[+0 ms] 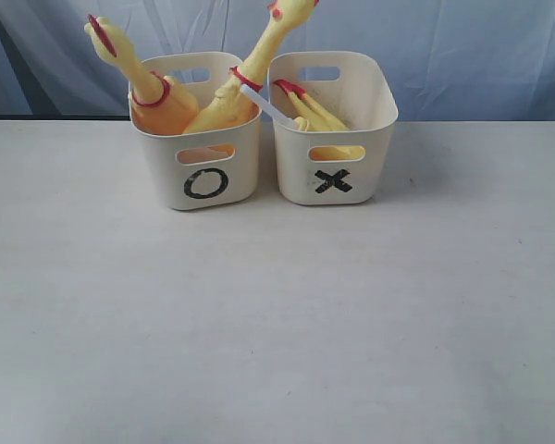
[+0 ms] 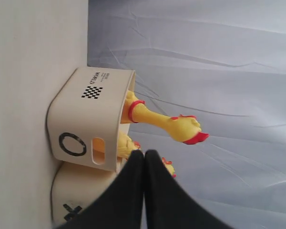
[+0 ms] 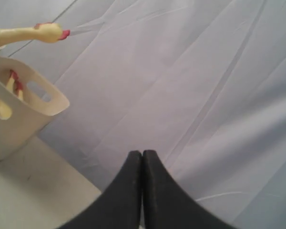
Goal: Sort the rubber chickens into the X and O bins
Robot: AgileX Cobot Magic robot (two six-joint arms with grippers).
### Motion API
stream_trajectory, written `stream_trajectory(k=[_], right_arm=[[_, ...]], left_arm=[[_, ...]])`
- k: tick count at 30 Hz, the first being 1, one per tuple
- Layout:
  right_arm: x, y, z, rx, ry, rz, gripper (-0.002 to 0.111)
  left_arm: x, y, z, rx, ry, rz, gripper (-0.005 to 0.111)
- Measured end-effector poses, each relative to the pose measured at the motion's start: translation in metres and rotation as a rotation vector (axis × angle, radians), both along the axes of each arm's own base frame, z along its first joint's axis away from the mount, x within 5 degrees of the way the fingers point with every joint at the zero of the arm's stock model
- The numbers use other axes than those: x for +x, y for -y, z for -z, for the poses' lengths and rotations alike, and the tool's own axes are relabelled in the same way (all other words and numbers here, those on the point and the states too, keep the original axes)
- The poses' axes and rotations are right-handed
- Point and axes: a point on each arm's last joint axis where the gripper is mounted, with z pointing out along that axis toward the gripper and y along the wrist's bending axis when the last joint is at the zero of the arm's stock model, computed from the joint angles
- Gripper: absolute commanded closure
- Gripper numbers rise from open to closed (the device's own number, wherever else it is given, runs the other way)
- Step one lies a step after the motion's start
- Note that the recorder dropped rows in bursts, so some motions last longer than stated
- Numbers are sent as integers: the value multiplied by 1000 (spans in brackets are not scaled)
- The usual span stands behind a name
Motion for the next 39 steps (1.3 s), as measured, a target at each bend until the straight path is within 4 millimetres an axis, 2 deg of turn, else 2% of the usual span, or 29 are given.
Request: stream_trajectory(k=[10, 15, 23, 33, 39], right_arm=[[2, 1, 17, -27, -183, 18, 108], [1, 3, 33, -55, -357, 35, 108], [0, 4, 37, -64, -390, 39, 108], [-1, -3, 37, 169, -433, -30, 108], [-1, -2, 37, 215, -437, -11, 108]], left_arm=[[-1, -1, 6, 7, -59, -10, 106], [-1, -1, 6, 7, -59, -10, 106], [-1, -1, 6, 7, -59, -18, 106], [-1, -6, 6, 19, -61, -97, 106], [-1, -6, 6, 21, -61, -99, 106]])
